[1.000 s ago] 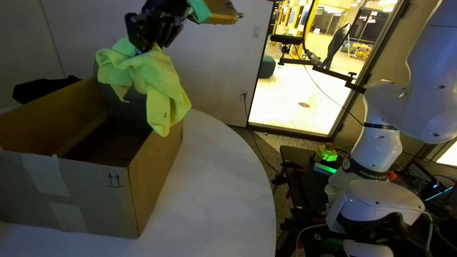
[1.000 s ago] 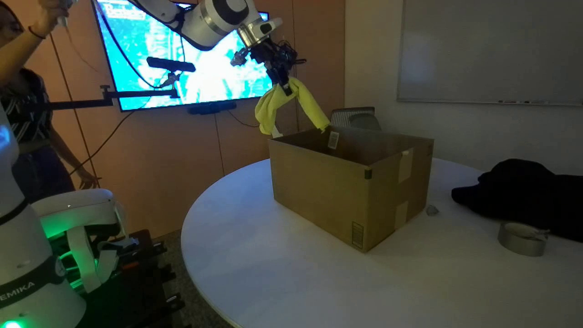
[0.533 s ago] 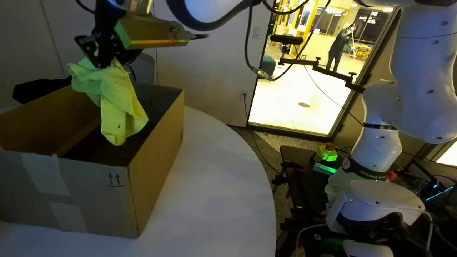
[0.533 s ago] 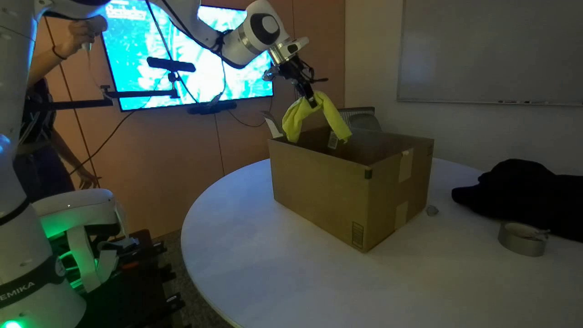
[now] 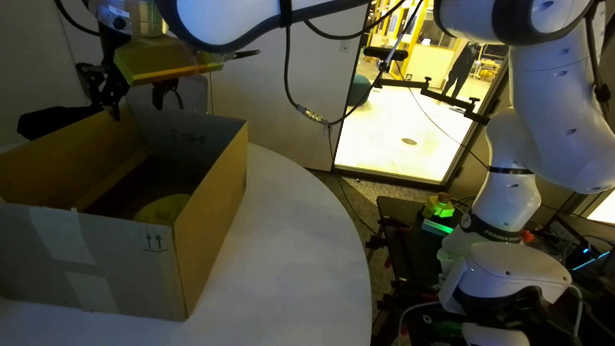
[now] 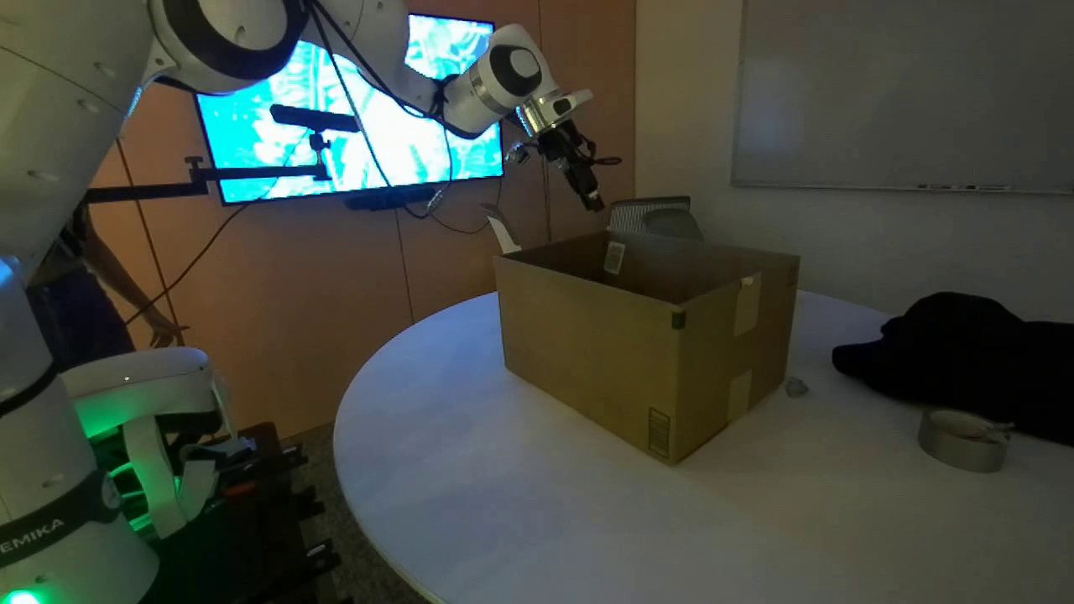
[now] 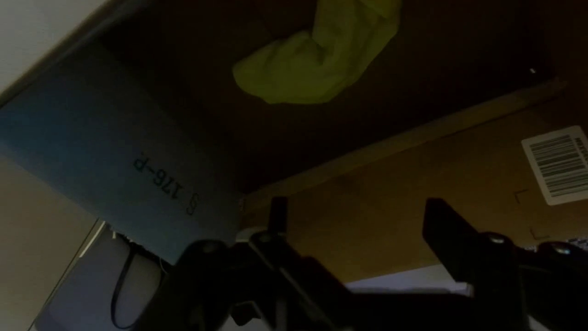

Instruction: Put the black marker in the yellow fabric, wrap it and put it in the box

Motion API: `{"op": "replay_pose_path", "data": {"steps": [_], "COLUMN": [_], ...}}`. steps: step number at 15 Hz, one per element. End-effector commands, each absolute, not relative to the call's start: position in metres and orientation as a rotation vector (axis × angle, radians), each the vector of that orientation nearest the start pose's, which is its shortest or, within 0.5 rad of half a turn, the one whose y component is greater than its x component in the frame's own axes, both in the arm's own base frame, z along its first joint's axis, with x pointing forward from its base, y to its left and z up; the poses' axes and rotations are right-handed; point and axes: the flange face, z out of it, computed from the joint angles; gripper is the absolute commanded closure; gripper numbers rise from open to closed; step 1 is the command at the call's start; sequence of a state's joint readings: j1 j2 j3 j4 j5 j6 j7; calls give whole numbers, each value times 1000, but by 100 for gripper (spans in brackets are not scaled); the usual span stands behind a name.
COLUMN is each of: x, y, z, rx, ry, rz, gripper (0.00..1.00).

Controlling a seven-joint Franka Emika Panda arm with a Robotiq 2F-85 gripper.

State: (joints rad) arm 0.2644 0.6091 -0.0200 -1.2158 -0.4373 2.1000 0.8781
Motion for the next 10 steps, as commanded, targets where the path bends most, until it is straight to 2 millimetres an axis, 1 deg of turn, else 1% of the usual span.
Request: {"op": "replay_pose_path", "data": {"steps": [1,2,3,5,7,9,10], "x": [716,705,683,656,623,589,571], "y": [186,192,204,220,229,235,233], "z": [504,514,524,534,544,542,540], "rx": [-3168,-3155,-3138,-3118,-3101,-3122,-3131], "ry": [674,622,529,406,305,273,285], "rz": [-809,-809,-791,-740,-631,-493,-436], "gripper": [0,0,0,0,0,0,0]}}
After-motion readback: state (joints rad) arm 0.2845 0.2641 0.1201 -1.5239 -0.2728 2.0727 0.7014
